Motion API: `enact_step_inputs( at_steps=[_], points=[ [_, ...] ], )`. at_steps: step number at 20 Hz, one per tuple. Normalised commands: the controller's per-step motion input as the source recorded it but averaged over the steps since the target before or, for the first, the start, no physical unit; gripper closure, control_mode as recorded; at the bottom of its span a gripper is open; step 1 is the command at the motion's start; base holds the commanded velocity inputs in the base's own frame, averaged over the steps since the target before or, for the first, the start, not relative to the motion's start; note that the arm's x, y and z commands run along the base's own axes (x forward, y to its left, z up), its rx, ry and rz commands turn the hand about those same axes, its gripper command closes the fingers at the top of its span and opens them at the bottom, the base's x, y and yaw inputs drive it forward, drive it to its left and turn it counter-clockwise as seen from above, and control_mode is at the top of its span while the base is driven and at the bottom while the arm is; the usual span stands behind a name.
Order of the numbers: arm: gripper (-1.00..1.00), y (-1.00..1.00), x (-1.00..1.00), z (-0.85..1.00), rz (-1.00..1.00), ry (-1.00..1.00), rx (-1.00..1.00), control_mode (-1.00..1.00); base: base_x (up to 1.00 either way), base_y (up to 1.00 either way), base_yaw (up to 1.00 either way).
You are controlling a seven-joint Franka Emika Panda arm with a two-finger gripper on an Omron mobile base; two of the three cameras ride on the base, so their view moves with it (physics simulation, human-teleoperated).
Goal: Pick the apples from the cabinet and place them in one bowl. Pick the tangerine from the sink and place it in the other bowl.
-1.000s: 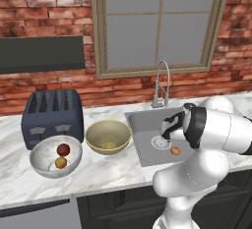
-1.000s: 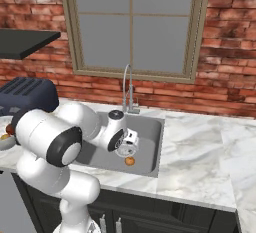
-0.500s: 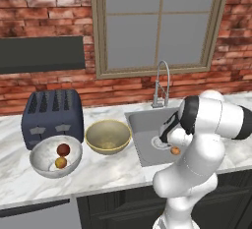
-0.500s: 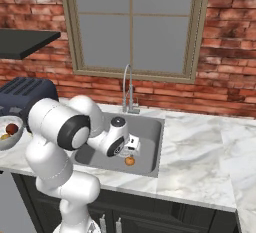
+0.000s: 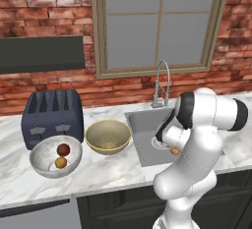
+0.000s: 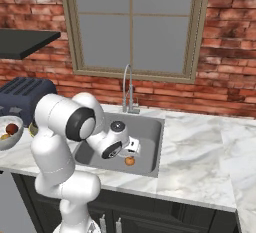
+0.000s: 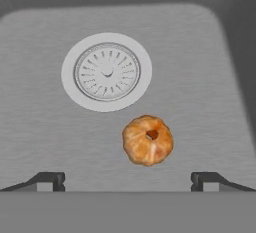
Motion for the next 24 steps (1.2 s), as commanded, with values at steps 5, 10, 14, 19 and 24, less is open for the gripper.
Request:
enact_step_inputs(
  at_steps=[5,10,14,19,24],
  points=[
    [-1.0,-0.08,0.08,0.0,0.0,0.0,0.0,-1.0,0.0,0.0,0.0],
    [-1.0,-0.18,0.13,-0.05,0.0,0.0,0.0,-1.0,0.0,0.0,0.0],
    [-1.0,-0.03,0.11,-0.02,0.0,0.0,0.0,-1.0,0.0,0.0,0.0],
    [-1.0,0.0,0.13,-0.2,0.0,0.0,0.0,-1.0,0.0,0.0,0.0],
    [-1.0,0.0,0.08,-0.34,0.0,0.0,0.0,-1.0,0.0,0.0,0.0]
  ],
)
